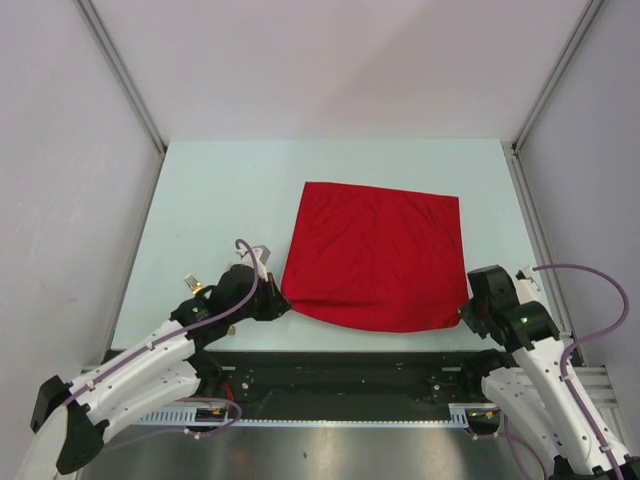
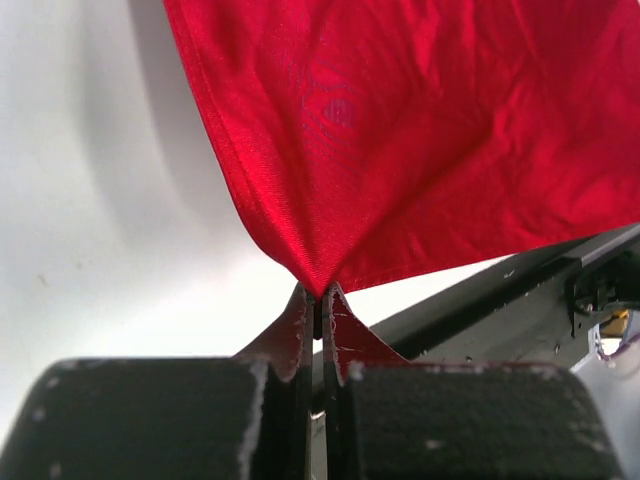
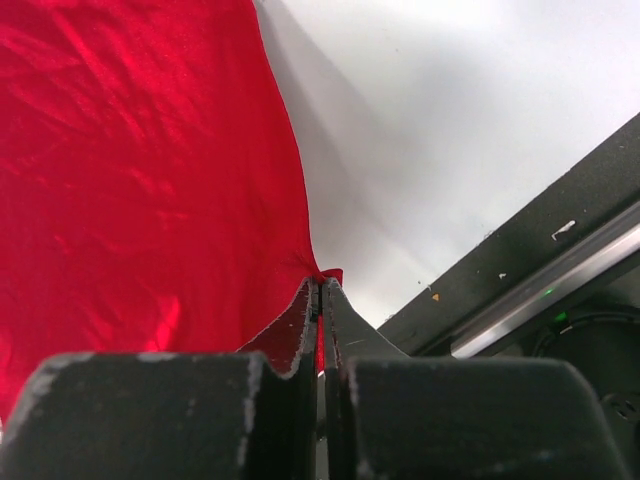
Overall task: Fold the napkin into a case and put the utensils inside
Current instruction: Pick up the flattened napkin from the center of the board.
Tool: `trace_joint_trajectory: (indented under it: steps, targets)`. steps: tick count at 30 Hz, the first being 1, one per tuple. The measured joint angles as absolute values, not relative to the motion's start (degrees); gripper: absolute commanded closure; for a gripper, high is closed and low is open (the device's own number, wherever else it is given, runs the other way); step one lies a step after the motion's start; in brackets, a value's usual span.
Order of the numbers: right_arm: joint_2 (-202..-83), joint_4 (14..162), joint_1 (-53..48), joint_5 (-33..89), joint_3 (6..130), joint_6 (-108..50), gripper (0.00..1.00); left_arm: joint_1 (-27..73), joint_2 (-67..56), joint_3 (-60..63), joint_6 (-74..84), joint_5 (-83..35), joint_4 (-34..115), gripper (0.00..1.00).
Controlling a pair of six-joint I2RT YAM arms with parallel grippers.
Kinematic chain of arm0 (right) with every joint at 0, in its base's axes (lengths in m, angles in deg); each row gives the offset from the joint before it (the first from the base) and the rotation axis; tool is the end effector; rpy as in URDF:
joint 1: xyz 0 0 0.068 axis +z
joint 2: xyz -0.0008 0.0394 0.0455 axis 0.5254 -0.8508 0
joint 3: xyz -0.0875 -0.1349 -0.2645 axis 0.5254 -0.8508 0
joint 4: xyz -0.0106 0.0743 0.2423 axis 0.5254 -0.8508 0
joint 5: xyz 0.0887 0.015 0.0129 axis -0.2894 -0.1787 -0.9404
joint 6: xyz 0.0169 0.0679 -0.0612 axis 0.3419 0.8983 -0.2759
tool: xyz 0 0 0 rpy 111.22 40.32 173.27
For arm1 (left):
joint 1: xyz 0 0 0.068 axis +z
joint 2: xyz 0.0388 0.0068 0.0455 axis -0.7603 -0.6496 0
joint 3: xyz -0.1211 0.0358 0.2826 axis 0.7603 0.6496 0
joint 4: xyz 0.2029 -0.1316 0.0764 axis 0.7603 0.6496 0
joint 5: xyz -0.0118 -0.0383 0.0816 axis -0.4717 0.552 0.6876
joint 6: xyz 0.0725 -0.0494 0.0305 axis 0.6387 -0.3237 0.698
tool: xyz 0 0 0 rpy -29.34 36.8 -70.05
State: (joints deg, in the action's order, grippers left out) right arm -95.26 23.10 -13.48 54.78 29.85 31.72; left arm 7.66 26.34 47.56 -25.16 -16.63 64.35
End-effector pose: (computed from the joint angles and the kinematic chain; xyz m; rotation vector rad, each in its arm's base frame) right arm 0.0789 -0.0026 0.2206 1.1646 2.2862 0.1170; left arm 0.1231 -0.1114 0.2079 -0.0007 2.3765 -0.7682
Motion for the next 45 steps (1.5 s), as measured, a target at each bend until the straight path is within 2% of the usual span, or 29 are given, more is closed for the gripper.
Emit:
trace_joint_trajectory:
  steps: [13, 21, 26, 35, 45]
  targets:
    - [-89.75, 21.99, -13.39, 54.96, 32.03, 27.54, 1.00, 6.64, 30.54, 47.56, -25.33, -18.05, 66.38, 1.00]
    - [-96.38, 26.12, -13.55, 56.20, 32.73, 23.11, 1.00, 6.68, 14.78, 38.34, -23.30, -17.46, 65.35, 1.00]
    - [-101.03, 30.93, -17.98, 55.88, 32.84, 18.67, 1.00, 8.25, 6.60, 32.52, -22.23, -17.26, 65.13, 1.00]
    - [-109.05, 41.27, -24.54, 53.23, 32.84, 11.90, 1.00, 15.97, -3.91, 26.42, -20.11, -18.60, 64.50, 1.00]
    - [-114.96, 47.41, -26.44, 51.59, 33.80, 8.05, 1.00, 16.69, -10.71, 20.89, -18.36, -20.65, 64.48, 1.00]
